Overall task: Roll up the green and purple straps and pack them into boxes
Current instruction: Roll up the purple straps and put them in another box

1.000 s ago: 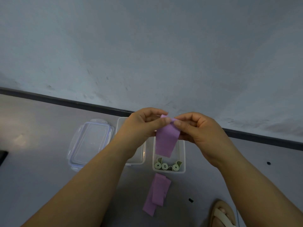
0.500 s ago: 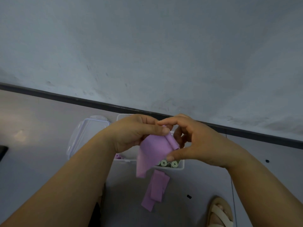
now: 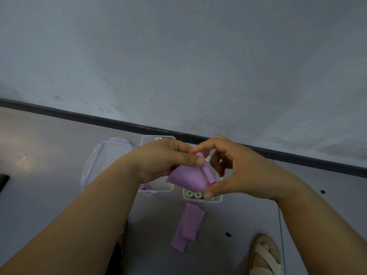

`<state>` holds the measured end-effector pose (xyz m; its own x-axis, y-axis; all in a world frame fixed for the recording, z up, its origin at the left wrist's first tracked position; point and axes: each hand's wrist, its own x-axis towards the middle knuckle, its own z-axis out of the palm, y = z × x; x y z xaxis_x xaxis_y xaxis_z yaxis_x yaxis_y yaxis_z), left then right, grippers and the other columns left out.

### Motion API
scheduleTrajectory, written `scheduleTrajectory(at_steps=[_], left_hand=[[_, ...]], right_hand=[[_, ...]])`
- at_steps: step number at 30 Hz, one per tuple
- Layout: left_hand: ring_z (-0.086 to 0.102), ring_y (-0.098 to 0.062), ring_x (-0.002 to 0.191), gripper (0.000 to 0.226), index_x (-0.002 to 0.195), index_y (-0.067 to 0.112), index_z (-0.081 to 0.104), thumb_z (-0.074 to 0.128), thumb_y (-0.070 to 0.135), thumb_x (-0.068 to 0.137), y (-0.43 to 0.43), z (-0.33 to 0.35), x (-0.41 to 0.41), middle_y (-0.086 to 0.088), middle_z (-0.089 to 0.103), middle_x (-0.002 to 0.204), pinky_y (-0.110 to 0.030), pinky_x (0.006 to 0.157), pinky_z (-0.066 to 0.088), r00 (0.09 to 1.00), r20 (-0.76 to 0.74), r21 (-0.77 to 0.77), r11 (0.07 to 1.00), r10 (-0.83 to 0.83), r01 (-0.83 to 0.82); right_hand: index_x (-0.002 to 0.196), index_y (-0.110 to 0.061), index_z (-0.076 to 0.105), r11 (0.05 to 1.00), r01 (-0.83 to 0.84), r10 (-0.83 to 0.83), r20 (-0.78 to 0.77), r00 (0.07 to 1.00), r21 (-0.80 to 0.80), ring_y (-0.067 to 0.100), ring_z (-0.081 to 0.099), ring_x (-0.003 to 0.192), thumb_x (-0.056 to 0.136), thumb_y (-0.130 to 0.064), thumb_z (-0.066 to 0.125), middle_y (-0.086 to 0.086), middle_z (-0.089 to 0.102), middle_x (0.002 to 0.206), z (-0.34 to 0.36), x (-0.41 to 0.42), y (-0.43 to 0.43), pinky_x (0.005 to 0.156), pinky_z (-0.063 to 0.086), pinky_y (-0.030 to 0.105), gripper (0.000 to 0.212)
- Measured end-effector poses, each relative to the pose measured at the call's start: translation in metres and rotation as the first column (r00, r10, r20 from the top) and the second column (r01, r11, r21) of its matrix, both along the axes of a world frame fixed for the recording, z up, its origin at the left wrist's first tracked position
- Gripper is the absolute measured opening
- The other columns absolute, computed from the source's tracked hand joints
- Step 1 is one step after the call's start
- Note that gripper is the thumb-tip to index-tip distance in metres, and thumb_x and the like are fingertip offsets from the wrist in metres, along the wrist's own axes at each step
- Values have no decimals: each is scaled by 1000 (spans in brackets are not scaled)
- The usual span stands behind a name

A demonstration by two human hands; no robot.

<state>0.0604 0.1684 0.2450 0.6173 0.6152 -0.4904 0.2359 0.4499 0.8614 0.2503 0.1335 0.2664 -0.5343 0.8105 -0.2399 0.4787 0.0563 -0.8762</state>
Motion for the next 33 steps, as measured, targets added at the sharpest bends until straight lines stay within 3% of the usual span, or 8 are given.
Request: scheduleTrajectory(at_steps=[5,12,15,19,24,28,30,33], left_hand=[[67,-11,69,11,67,17,76,69,23,60,-1,1,0,-2,71,74,-20,62,53,1000,15,-26,1000,0,0],[64,-18,77,19,71,17,76,72,30,58,0,-3,0,-4,72,79,-31,76,50,998,-35,10,999,44,-44],[64,-19,81,25,73,17,76,74,34,56,1,-4,1,-6,72,83,-33,78,50,982,12,44,981,187,-188],[66,-20,82,35,75,18,76,74,40,48,1,-5,8,-6,73,86,-35,77,53,911,77,92,907,405,-411],[66,-23,88,40,90,11,73,71,34,57,0,-6,16,-11,72,95,-37,79,55,869,124,115,863,479,-492],[68,-14,80,32,92,9,70,67,24,64,1,-5,19,-5,73,87,-27,72,57,854,173,106,853,490,-511],[69,-14,80,28,91,11,70,66,23,65,0,-6,20,-3,74,86,-27,72,58,856,183,110,856,483,-506],[69,-17,82,30,93,12,70,67,23,65,0,-4,19,-5,74,87,-27,70,57,865,183,122,862,468,-492]], right_hand=[[102,-47,53,1000,17,-18,26,1000,21,-3,46,71,58,-28,85,-28,48,94,0,1,0,66,46,14,58],[103,-48,50,1000,29,-30,57,998,5,-3,51,79,59,-28,84,-32,48,97,1,1,0,71,49,16,59],[109,-46,51,976,178,-189,-82,979,-129,3,59,87,59,-43,75,-25,57,104,0,1,1,77,54,23,56],[100,-28,64,866,454,-489,-175,854,-208,6,66,85,66,-60,46,-5,69,95,-9,-5,3,83,53,26,50],[89,-25,69,786,580,-618,-238,750,-215,12,68,82,65,-63,44,-4,71,85,-11,-16,6,84,55,35,52],[86,-21,68,755,630,-654,-278,704,-181,9,68,76,70,-51,54,-3,71,81,-12,-19,8,75,57,28,37],[85,-20,67,746,645,-661,-293,691,-164,5,66,72,80,-36,58,-6,70,78,-12,-19,9,68,56,20,19],[86,-20,67,751,644,-653,-303,694,-144,1,65,69,84,-26,59,-9,70,74,-13,-17,9,64,53,15,10]])
